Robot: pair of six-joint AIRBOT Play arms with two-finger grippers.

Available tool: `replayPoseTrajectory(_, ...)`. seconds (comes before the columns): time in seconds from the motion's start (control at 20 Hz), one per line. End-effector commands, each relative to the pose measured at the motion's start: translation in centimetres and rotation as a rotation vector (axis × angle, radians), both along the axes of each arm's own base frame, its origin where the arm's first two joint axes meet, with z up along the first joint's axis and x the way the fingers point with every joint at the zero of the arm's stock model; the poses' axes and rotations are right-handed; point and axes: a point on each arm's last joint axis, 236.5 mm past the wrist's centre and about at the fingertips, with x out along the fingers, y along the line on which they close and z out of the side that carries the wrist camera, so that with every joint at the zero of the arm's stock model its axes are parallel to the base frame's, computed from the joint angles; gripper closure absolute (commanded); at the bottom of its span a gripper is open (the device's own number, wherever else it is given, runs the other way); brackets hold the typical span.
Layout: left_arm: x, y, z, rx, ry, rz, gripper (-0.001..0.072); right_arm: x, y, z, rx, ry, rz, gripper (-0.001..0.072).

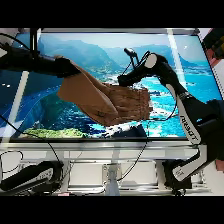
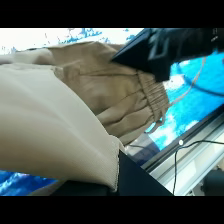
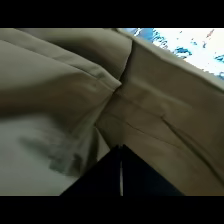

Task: Fold the clothes and pants, and hang the long-sleeved shirts on hangers.

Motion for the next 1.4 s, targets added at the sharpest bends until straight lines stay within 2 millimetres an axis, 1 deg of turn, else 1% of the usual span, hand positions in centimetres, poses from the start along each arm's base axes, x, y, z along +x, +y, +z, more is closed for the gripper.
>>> replayPoseTrajectory(0.0,0.0,-0.6,2.3,-0.013,-0.051,-0.004,0.0693,-2.1,5.4,-1.4,0.113,0.057,-0.004,0.0684)
replayPoseTrajectory(0.1,-0.3,-1.1,3.4,-0.039,-0.055,-0.009,0.0693,-3.0,8.2,-1.7,0.147,0.056,0.011,0.0684)
replayPoseTrajectory(0.2,-0.2,-1.0,3.5,-0.034,-0.062,-0.007,0.0693,-4.6,10.5,-2.0,0.166,0.075,0.045,0.0684)
replayPoseTrajectory(0.35,0.0,0.3,2.2,0.041,-0.049,0.015,0.0693,-6.7,13.2,-2.5,0.165,0.07,0.095,0.0684)
replayPoseTrajectory(0.5,0.1,1.3,1.2,0.097,-0.04,0.026,0.0692,-8.0,15.1,-3.3,0.171,0.078,0.116,0.0685)
replayPoseTrajectory(0.6,0.5,2.3,0.6,0.146,-0.044,0.047,0.0692,-8.4,16.2,-3.6,0.187,0.078,0.111,0.0684)
replayPoseTrajectory(0.7,0.6,3.1,-0.2,0.187,-0.035,0.058,0.0692,-7.5,16.0,-3.6,0.187,0.062,0.079,0.0684)
replayPoseTrajectory(0.75,0.5,3.1,-0.6,0.193,-0.02,0.052,0.0692,-6.8,15.4,-3.6,0.187,0.058,0.062,0.0685)
replayPoseTrajectory(0.85,0.0,3.1,-1.7,0.197,0.047,0.047,0.0692,-5.4,13.6,-3.7,0.183,0.075,0.026,0.0684)
replayPoseTrajectory(0.9,-0.2,3.1,-2.4,0.196,0.092,0.052,0.0692,-5.0,12.6,-3.9,0.18,0.105,-0.003,0.0685)
replayPoseTrajectory(0.95,-0.3,3.0,-3.0,0.195,0.119,0.056,0.0691,-4.9,12.0,-3.8,0.188,0.153,-0.036,0.0685)
replayPoseTrajectory(1.0,-0.1,3.0,-3.6,0.193,0.143,0.063,0.0691,-5.5,12.1,-3.6,0.206,0.193,-0.036,0.0685)
replayPoseTrajectory(1.1,0.3,2.9,-4.9,0.192,0.182,0.072,0.0691,-7.0,13.1,-3.4,0.227,0.238,-0.011,0.0685)
replayPoseTrajectory(1.2,0.5,3.0,-5.6,0.198,0.198,0.072,0.0691,-8.6,15.0,-3.5,0.256,0.258,-0.005,0.0686)
replayPoseTrajectory(1.3,0.9,4.1,-5.3,0.201,0.18,0.091,0.0691,-10.5,16.8,-3.8,0.275,0.282,0.006,0.0686)
replayPoseTrajectory(1.35,1.2,5.2,-4.8,0.195,0.17,0.122,0.0691,-11.4,17.7,-3.9,0.281,0.289,0.015,0.0686)
